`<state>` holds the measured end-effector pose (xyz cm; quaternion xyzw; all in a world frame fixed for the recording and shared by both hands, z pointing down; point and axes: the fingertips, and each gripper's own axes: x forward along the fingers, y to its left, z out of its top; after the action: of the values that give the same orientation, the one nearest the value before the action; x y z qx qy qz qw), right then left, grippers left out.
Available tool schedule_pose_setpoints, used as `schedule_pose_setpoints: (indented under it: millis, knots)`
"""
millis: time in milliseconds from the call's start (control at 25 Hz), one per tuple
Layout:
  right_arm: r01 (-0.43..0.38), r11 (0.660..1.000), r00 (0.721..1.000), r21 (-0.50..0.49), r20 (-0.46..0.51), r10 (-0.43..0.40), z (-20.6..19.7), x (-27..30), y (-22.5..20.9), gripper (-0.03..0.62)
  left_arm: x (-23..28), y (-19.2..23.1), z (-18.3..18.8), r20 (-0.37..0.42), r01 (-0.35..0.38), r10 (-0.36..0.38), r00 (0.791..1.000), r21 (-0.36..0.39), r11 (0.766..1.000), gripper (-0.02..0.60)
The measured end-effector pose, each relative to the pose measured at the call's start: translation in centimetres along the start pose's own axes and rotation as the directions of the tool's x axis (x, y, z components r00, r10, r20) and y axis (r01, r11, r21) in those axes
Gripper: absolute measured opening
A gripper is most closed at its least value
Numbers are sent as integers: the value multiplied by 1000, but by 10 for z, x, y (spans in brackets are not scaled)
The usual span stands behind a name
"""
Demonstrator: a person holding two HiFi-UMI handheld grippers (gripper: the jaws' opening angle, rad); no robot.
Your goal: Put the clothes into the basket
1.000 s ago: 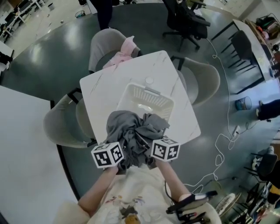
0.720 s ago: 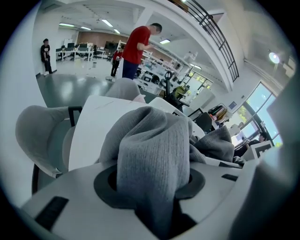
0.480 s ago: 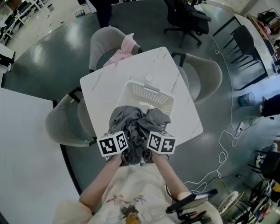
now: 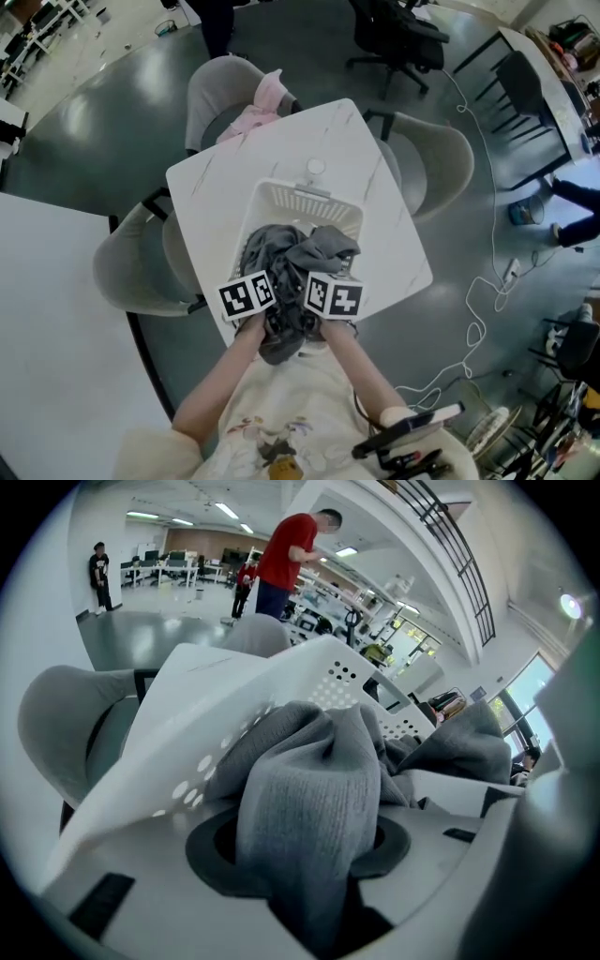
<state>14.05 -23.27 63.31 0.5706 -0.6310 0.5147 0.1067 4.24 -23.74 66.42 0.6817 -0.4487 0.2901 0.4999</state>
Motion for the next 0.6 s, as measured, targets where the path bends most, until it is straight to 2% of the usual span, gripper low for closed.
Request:
schedule_pose_setpoints:
  millis: [200, 600]
  knots:
    - [36, 999, 998, -17, -51, -37, -6, 13, -3, 314, 15, 12, -11, -32, -37, 37, 999, -7, 999, 183]
    - [93, 996, 992, 12, -87, -92, -2, 39, -19, 314, 34, 15, -8, -43, -73, 74, 996, 16, 997, 168]
